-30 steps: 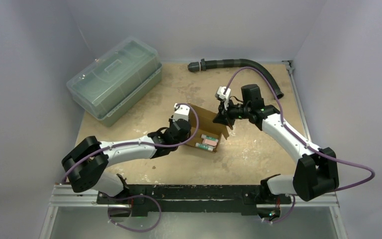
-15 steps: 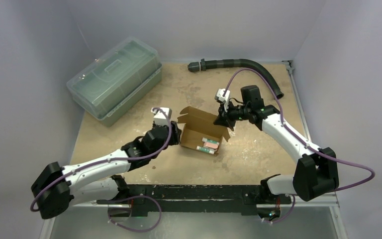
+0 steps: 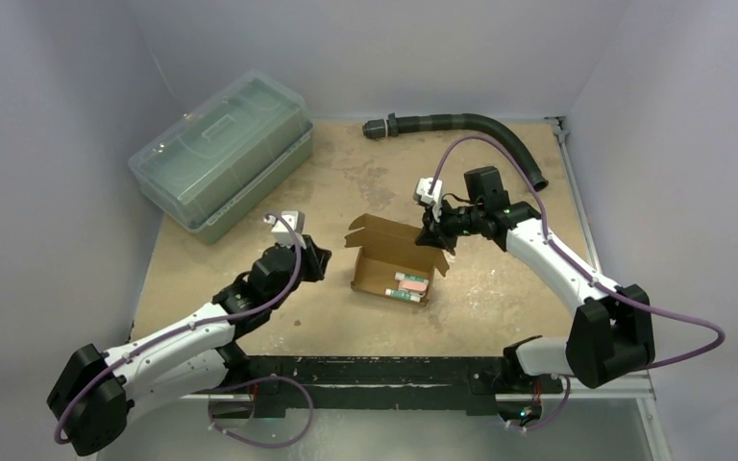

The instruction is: Fold the paper box

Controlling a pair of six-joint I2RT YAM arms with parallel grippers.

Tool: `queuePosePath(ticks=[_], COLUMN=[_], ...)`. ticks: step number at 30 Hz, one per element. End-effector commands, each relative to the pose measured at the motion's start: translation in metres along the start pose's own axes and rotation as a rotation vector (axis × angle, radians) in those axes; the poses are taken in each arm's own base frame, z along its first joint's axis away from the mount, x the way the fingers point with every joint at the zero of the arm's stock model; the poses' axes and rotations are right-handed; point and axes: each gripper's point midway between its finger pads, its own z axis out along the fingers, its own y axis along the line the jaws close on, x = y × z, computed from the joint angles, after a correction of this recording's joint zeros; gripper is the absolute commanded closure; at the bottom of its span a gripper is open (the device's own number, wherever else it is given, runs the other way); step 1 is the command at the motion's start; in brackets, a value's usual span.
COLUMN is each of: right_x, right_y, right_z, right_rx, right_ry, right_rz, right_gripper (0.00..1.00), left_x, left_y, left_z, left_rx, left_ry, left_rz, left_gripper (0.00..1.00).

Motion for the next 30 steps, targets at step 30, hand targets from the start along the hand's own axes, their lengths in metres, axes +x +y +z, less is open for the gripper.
queuePosePath(ticks=[30], right_x=[-0.016], right_y=[0.008], right_z=[-0.006], right_rx=[-0.052], right_ry=[-0.028], right_rz=[-0.083], right_gripper=[1.00], left_x=[0.001], left_y=[-0.050], left_z=[0.067], left_rx=[0.207], left_ry=[-0.028], left_rz=[0.118], left_gripper=[1.00])
